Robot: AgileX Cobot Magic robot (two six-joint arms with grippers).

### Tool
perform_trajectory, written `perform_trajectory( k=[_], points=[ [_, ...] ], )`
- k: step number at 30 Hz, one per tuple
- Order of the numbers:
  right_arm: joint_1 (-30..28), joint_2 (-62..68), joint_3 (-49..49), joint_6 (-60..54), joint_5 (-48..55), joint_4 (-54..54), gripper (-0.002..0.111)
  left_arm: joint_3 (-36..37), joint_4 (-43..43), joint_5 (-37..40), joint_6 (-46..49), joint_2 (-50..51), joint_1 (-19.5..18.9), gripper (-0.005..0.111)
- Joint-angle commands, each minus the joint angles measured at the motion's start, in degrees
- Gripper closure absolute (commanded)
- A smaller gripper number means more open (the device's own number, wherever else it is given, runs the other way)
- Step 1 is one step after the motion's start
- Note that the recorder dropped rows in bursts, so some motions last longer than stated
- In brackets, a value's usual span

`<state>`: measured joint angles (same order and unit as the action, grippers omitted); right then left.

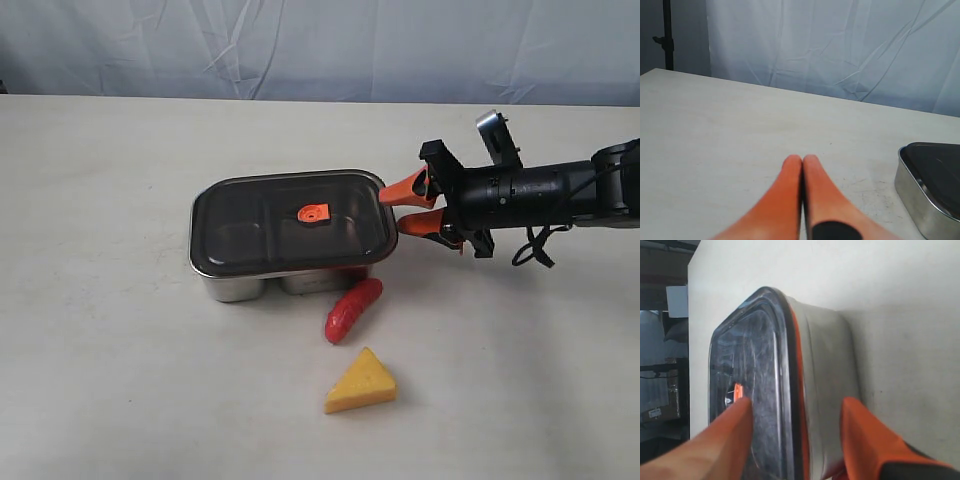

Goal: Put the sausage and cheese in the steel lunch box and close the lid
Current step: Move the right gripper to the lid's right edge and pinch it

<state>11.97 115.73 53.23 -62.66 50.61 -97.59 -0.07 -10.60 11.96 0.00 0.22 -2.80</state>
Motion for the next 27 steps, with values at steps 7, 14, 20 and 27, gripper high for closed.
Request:
perform_trajectory(
  k=[7,14,20,27],
  points=[
    [0.2,0.0,0.2,-0.6,1.7,1.3,0.057,0.1,-0.5,-0.8,0.0,-0.2,0.0,0.107],
    [0.2,0.0,0.2,-0.6,3.1,3.5,0.057,0.1,-0.5,-0.8,0.0,-0.2,0.0,0.107],
    [0.2,0.0,0.2,-0.6,4.2,3.6,0.057,0.1,-0.5,-0.8,0.0,-0.2,0.0,0.107],
    [0.2,0.0,0.2,-0.1,5.5,4.6,0.057,0.1,-0.5,-0.8,0.0,-0.2,0.0,0.107]
  ],
)
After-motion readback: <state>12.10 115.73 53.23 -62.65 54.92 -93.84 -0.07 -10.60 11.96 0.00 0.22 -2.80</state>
